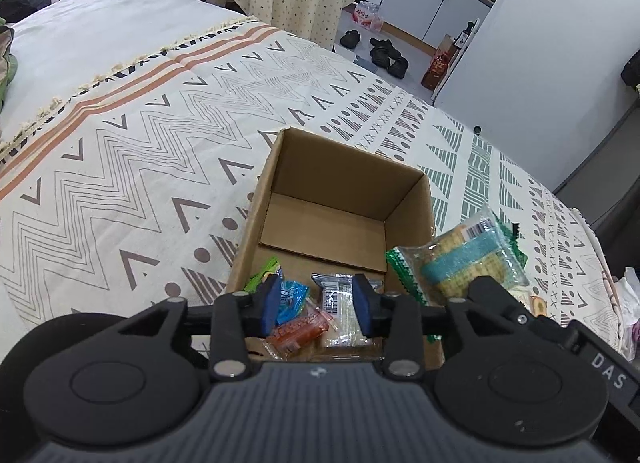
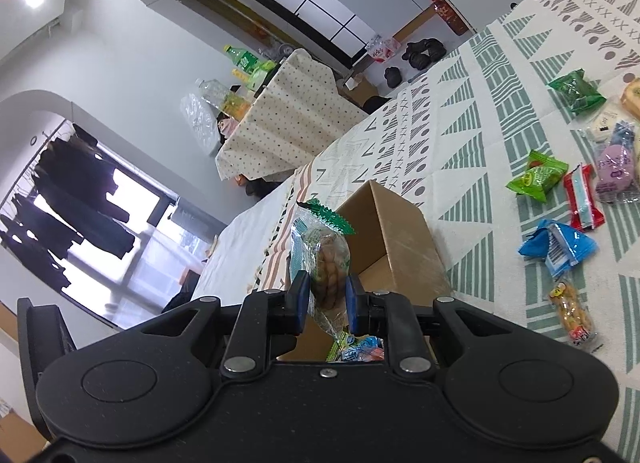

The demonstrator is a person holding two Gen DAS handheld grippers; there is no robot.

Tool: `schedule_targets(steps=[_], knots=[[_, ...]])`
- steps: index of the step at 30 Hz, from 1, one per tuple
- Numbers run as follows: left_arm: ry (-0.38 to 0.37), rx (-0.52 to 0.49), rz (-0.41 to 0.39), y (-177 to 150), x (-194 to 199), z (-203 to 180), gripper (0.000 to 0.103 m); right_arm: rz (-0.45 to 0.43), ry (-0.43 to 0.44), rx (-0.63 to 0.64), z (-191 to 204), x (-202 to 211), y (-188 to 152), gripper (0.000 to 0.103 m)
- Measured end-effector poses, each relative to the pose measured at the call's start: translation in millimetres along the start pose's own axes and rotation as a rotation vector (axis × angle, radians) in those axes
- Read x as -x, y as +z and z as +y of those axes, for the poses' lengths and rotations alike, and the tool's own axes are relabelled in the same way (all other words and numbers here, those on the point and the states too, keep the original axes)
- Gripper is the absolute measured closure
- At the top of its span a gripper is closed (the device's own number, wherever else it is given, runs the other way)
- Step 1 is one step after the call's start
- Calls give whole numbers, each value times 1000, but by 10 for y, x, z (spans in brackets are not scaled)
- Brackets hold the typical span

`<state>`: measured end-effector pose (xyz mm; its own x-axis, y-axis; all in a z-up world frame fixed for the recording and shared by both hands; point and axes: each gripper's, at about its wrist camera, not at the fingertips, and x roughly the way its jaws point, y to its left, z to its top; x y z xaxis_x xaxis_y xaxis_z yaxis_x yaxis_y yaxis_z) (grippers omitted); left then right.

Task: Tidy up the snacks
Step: 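Carry both snacks into the cardboard box and open both grippers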

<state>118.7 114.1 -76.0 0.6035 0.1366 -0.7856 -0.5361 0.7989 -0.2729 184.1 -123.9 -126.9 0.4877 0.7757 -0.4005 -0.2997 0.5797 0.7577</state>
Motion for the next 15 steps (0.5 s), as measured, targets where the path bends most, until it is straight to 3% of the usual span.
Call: schedule_targets(steps=[3,8,10,15], knots=[[2,8,-5,6,31,31,51,8,5,9,33,-37,-12,83],[-12,10,-6,-1,93,38,33,15,11,41,107,-30,-33,65],[-15,5,-16,-13,133,12,29,7,0,37,106,13,-27,54],[-38,17,-25,-53,196,-29,21,-16,-25,27,94,144,-8,44]])
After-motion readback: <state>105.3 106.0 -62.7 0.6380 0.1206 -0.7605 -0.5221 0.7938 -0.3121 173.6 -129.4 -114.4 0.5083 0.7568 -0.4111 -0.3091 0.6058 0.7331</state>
